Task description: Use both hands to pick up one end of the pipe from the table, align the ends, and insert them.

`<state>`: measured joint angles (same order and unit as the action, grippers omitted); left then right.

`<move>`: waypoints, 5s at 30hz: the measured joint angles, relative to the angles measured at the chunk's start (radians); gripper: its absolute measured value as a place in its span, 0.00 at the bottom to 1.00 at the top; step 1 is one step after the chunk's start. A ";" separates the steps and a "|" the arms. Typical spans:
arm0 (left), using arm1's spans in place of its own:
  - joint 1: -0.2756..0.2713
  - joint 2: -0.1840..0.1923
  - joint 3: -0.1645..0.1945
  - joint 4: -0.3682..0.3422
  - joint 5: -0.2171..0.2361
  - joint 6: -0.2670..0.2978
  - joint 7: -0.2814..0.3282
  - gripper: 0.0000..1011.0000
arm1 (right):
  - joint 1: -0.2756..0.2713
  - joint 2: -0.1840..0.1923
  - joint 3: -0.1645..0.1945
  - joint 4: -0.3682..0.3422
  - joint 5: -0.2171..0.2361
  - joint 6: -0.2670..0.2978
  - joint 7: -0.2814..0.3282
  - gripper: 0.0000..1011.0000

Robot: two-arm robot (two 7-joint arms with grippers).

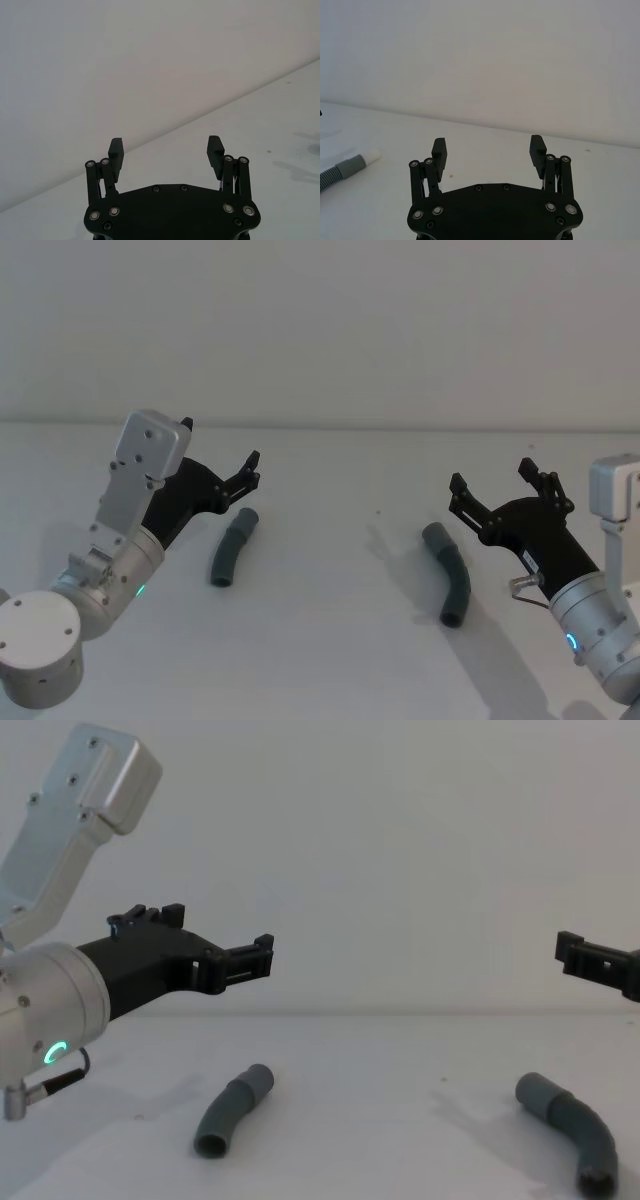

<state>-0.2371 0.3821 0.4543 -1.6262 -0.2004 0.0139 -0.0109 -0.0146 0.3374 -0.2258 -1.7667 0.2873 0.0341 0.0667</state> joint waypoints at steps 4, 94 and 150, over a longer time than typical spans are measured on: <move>0.000 0.000 0.000 0.000 0.000 0.000 0.000 0.99 | 0.000 0.000 0.000 0.000 0.000 0.000 0.000 0.99; 0.000 0.000 0.000 0.000 0.000 0.000 0.000 0.99 | 0.000 0.000 0.000 0.000 0.000 0.000 0.000 0.99; 0.095 -0.040 -0.081 -0.194 -0.183 0.536 -0.054 0.99 | 0.000 0.000 0.000 0.000 0.000 0.000 0.000 0.99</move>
<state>-0.1417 0.3424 0.3737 -1.8198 -0.3837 0.5503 -0.0645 -0.0146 0.3375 -0.2258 -1.7667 0.2874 0.0341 0.0667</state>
